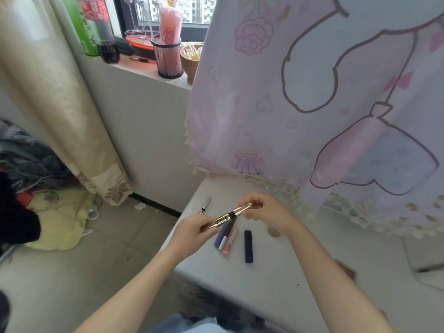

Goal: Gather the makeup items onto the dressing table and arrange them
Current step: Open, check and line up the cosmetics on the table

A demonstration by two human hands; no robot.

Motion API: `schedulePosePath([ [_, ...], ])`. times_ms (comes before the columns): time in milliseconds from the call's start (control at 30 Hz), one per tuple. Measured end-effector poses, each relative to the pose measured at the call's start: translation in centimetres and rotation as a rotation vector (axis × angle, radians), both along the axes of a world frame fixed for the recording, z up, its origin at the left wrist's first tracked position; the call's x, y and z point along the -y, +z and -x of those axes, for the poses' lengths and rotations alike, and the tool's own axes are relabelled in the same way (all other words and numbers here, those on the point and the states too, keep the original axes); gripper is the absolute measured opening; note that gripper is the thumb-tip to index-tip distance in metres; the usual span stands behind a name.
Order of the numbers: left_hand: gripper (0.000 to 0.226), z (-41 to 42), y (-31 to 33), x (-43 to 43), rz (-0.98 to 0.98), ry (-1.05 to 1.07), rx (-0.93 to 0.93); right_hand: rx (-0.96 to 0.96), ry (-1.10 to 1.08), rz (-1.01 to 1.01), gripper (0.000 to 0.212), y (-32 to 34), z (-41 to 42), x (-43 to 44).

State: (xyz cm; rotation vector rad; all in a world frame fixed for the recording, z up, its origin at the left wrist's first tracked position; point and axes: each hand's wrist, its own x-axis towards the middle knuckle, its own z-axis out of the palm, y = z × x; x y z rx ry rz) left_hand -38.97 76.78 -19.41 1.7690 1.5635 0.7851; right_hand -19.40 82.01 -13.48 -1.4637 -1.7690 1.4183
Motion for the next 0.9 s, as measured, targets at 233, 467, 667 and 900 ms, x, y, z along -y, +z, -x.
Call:
schedulePosePath([
  [233,0.022,0.6,-0.9,0.8,0.062,0.051,0.000,-0.001,-0.004,0.035,0.032,-1.2,1.1,-0.6],
  [467,0.013,1.3,-1.7,1.0,0.144,0.136,0.077,-0.023,-0.035,0.088,0.029,-2.2,2.3,-1.3],
  [667,0.017,1.6,-2.5,0.8,0.188,0.162,0.047,0.006,-0.011,0.110,0.027,-3.2,2.8,-2.4],
  [900,0.017,1.3,-3.8,-0.2,0.123,0.271,0.010,0.042,0.003,0.154,0.029,-4.8,3.5,-4.0],
])
